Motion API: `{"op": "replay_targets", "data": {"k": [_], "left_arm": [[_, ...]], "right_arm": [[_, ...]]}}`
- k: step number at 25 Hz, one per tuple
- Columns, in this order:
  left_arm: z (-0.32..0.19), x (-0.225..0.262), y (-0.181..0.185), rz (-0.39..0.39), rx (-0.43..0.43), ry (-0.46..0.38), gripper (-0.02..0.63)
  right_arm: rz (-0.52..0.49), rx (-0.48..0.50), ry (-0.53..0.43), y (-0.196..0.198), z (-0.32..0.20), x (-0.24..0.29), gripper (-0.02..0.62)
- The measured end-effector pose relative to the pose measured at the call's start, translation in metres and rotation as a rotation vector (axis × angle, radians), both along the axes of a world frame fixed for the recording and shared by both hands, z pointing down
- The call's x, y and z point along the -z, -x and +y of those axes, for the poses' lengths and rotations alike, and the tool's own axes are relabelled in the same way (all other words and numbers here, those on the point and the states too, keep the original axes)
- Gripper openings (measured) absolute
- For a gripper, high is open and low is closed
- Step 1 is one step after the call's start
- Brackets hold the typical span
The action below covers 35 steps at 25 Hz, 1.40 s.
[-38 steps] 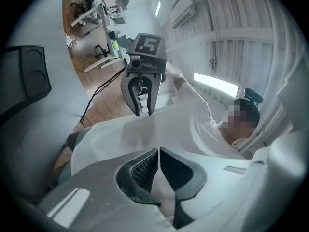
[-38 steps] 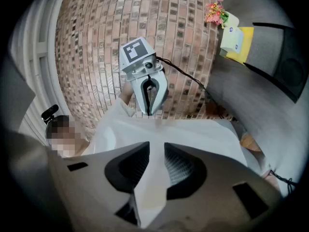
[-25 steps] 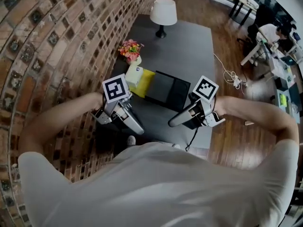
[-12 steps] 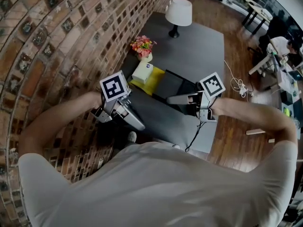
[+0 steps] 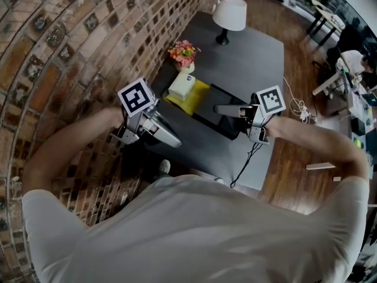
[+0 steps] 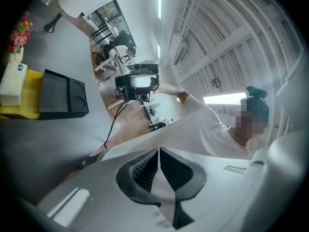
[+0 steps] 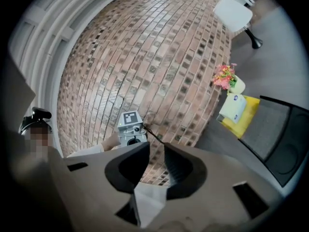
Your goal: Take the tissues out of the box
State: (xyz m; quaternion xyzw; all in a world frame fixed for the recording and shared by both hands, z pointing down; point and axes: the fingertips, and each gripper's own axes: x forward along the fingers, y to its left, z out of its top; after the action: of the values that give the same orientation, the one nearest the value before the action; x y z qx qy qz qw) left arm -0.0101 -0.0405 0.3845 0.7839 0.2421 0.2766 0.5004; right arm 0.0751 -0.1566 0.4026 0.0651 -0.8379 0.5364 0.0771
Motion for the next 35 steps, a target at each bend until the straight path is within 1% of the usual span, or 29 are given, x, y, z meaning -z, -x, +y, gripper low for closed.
{"op": "replay_targets", "data": {"k": [3, 6, 7, 8, 9, 11, 13, 15, 17, 19, 21, 22, 23, 26, 28, 29, 30, 32, 35], "left_arm": [[-0.008, -0.004, -0.001, 0.004, 0.028, -0.048, 0.015], [-0.022, -0.009, -0.001, 0.010, 0.095, -0.088, 0.016], [-0.027, -0.008, -0.002, 0.018, 0.120, -0.089, 0.024], [-0.031, -0.007, -0.004, 0.029, 0.141, -0.087, 0.067], [-0.034, -0.005, -0.005, 0.038, 0.157, -0.091, 0.096], [-0.040, -0.004, -0.007, 0.047, 0.180, -0.122, 0.100], [-0.045, -0.003, -0.008, 0.052, 0.197, -0.162, 0.100], [-0.050, -0.005, -0.009, 0.058, 0.217, -0.213, 0.100], [-0.053, -0.006, -0.013, 0.065, 0.231, -0.260, 0.100], [-0.056, -0.011, -0.014, 0.051, 0.243, -0.282, 0.100], [-0.060, -0.016, -0.014, 0.039, 0.255, -0.298, 0.100], [-0.062, -0.017, -0.015, 0.036, 0.262, -0.306, 0.100], [-0.064, -0.018, -0.015, 0.035, 0.271, -0.313, 0.100], [-0.069, -0.023, -0.016, 0.029, 0.288, -0.328, 0.100], [-0.068, -0.025, -0.016, 0.022, 0.281, -0.336, 0.101], [-0.067, -0.026, -0.017, 0.019, 0.271, -0.341, 0.122], [-0.065, -0.025, -0.017, 0.017, 0.262, -0.346, 0.137], [-0.065, -0.028, -0.017, 0.009, 0.256, -0.355, 0.140], [-0.069, -0.035, -0.013, -0.002, 0.271, -0.379, 0.140]], "right_arm": [[-0.005, -0.045, -0.007, -0.012, -0.006, 0.004, 0.087], [0.013, -0.068, -0.064, -0.025, -0.014, 0.006, 0.087], [0.029, -0.068, -0.095, -0.028, -0.016, 0.005, 0.087], [0.049, -0.067, -0.133, -0.032, -0.018, 0.003, 0.088], [0.073, -0.069, -0.177, -0.037, -0.020, 0.002, 0.087], [0.119, -0.096, -0.264, -0.051, -0.027, 0.000, 0.087], [0.137, -0.136, -0.335, -0.066, -0.035, 0.005, 0.087], [0.147, -0.175, -0.390, -0.080, -0.045, 0.010, 0.087], [0.166, -0.205, -0.425, -0.095, -0.052, 0.011, 0.087], [0.204, -0.204, -0.470, -0.108, -0.055, 0.010, 0.087], [0.251, -0.197, -0.544, -0.120, -0.055, 0.012, 0.087], [0.272, -0.203, -0.576, -0.125, -0.056, 0.013, 0.099], [0.291, -0.216, -0.598, -0.132, -0.058, 0.014, 0.133], [0.330, -0.260, -0.622, -0.151, -0.062, 0.012, 0.133], [0.349, -0.278, -0.623, -0.161, -0.063, 0.010, 0.133], [0.358, -0.281, -0.625, -0.165, -0.061, 0.009, 0.133], [0.369, -0.276, -0.632, -0.167, -0.059, 0.008, 0.133], [0.400, -0.246, -0.661, -0.171, -0.053, 0.006, 0.133], [0.448, -0.204, -0.711, -0.176, -0.046, 0.005, 0.137]]}}
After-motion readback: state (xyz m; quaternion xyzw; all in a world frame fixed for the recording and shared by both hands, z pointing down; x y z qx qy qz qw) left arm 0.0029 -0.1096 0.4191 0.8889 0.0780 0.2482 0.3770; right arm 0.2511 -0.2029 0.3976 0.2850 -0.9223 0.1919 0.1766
